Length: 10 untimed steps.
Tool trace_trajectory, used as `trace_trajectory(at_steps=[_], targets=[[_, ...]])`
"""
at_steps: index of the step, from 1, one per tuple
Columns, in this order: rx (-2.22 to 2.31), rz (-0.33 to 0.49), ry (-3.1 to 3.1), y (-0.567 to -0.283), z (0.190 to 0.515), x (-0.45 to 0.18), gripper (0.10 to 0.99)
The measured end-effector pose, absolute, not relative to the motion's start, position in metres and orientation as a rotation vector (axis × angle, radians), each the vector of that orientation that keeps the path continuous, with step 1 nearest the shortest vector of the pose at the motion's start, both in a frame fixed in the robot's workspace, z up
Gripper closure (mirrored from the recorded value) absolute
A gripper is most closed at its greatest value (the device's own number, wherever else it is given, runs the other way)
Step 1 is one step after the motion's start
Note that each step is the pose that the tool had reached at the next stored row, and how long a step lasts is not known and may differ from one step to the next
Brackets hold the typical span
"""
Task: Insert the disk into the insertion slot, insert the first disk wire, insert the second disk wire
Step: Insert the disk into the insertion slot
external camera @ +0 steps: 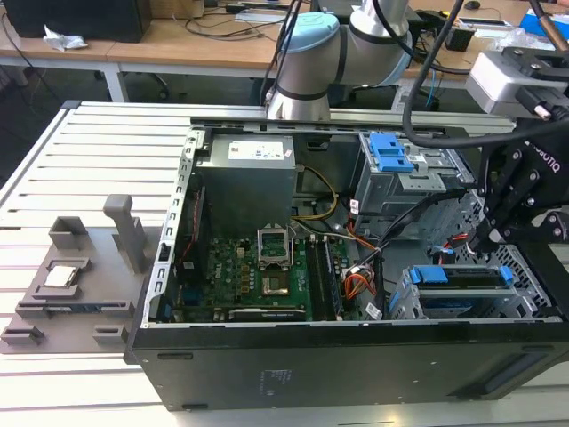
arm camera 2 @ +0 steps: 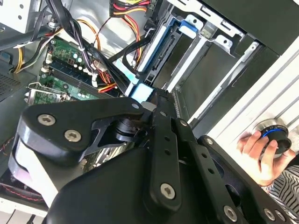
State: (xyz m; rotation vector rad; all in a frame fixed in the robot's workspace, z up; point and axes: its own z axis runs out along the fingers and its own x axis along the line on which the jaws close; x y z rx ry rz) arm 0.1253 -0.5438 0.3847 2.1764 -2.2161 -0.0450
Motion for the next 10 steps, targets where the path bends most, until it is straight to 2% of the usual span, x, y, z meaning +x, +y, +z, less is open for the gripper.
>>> trace_trajectory(at_steps=[10], targets=[[2.172, -0.053, -2.212, -0.543, 0.368, 0.144, 0.980]])
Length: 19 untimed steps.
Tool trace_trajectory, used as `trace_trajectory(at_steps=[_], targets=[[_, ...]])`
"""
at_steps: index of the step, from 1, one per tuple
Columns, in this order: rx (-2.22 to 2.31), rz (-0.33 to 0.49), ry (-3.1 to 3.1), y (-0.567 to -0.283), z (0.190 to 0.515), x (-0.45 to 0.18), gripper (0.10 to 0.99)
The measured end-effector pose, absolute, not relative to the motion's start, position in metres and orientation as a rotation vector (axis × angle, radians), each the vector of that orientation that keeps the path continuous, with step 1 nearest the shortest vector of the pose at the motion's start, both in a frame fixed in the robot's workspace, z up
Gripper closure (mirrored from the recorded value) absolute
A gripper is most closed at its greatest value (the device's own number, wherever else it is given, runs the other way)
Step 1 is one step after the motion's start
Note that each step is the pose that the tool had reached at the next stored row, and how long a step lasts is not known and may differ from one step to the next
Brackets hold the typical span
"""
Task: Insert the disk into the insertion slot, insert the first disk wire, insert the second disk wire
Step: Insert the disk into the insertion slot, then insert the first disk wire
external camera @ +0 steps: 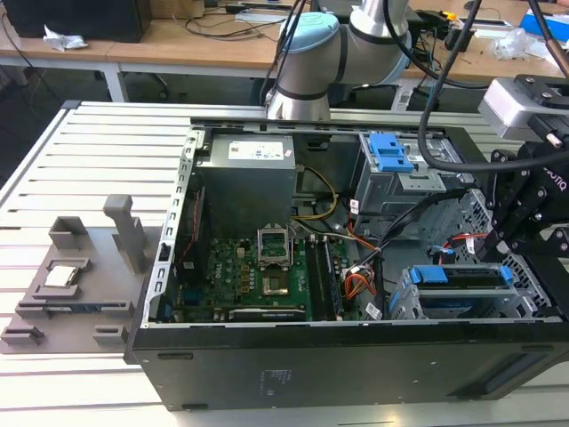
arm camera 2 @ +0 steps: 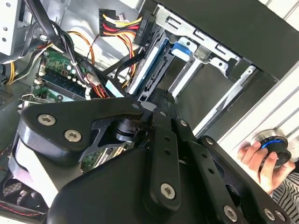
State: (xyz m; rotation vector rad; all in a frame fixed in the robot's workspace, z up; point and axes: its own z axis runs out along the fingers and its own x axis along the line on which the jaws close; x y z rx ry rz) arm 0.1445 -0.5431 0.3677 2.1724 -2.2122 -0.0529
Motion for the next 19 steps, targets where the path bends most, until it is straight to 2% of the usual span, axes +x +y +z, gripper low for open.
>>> trace_trajectory(at_steps=[17, 18, 19], targets=[[2.172, -0.053, -2.212, -0.5431, 0.3676, 0.1450, 0.980], [2.172, -0.053, -2.212, -0.5431, 0.3676, 0.1449, 0.973], [2.172, -0.053, -2.212, -0.5431, 0.3676, 0.1450, 0.918]])
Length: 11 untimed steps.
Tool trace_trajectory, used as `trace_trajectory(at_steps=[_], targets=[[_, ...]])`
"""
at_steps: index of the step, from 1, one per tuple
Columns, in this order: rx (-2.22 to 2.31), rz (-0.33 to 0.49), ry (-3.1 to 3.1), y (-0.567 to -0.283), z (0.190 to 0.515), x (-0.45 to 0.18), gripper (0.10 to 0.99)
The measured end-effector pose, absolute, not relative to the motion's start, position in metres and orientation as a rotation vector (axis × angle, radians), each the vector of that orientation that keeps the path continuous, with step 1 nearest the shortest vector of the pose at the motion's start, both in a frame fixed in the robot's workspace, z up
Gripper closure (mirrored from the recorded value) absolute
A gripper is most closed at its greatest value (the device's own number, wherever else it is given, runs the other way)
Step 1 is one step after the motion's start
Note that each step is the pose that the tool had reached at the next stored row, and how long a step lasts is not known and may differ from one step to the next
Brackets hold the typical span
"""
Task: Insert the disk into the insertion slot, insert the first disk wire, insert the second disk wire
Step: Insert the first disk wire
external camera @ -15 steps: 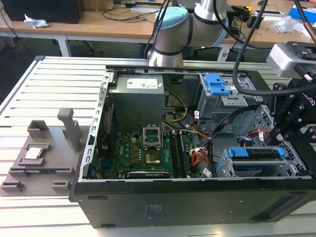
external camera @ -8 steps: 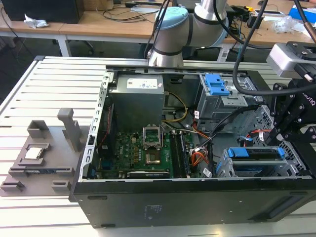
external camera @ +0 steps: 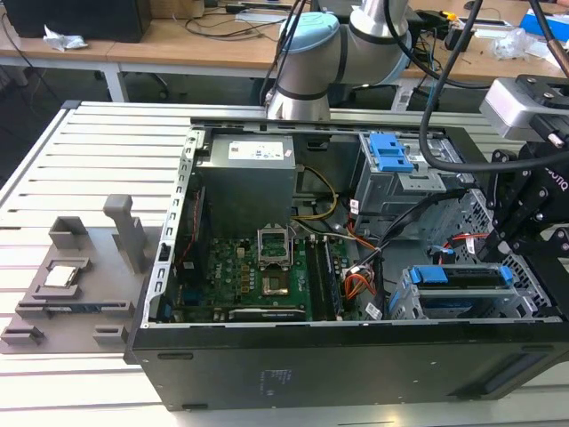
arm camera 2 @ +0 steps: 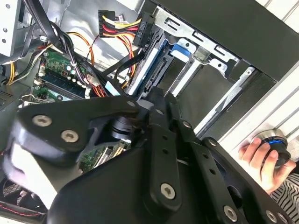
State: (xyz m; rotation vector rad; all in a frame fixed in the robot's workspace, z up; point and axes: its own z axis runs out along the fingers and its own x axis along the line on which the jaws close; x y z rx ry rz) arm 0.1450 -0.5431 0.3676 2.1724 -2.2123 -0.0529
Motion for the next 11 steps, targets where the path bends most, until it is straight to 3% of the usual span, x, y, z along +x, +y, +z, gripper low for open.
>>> trace_trajectory(at_steps=[2, 11], targets=[[2.172, -0.053, -2.212, -0.5431, 0.3676, 0.1450, 0.784], [2.313, -0.049, -2.061, -0.5431, 0.3677, 0.1451, 0.784]])
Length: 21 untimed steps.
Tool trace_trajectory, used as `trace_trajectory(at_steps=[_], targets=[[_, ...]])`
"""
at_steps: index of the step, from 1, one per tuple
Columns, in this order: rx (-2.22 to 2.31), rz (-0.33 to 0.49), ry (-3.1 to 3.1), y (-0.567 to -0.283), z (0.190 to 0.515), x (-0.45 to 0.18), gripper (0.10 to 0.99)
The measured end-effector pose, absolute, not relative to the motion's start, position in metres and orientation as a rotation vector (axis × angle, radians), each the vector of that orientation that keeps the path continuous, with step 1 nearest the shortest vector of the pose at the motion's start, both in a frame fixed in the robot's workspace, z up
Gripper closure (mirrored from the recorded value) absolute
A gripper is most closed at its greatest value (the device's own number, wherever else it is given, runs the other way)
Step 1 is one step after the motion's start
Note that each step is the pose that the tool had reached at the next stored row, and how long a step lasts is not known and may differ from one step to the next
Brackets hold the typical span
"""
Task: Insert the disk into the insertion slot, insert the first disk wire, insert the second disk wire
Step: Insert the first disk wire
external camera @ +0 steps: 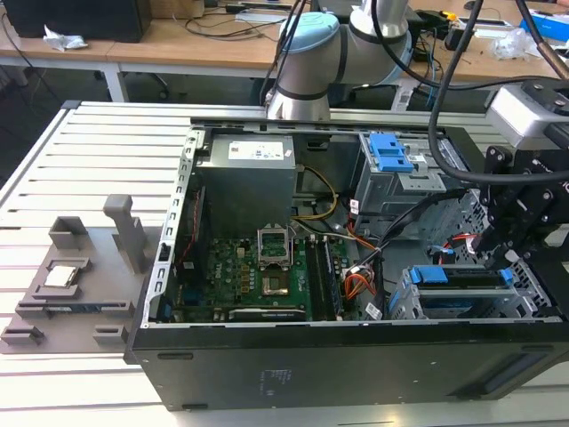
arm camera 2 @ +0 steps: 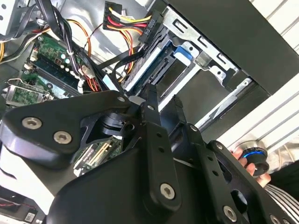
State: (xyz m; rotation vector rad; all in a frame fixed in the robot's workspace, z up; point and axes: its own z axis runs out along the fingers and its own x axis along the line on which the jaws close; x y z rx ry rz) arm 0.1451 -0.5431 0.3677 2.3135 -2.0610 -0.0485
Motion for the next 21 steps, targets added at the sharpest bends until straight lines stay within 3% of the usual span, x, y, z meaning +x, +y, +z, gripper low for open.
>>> trace_trajectory(at_steps=[21], targets=[[2.320, -0.049, -2.053, -0.525, 0.368, 0.185, 0.784]])
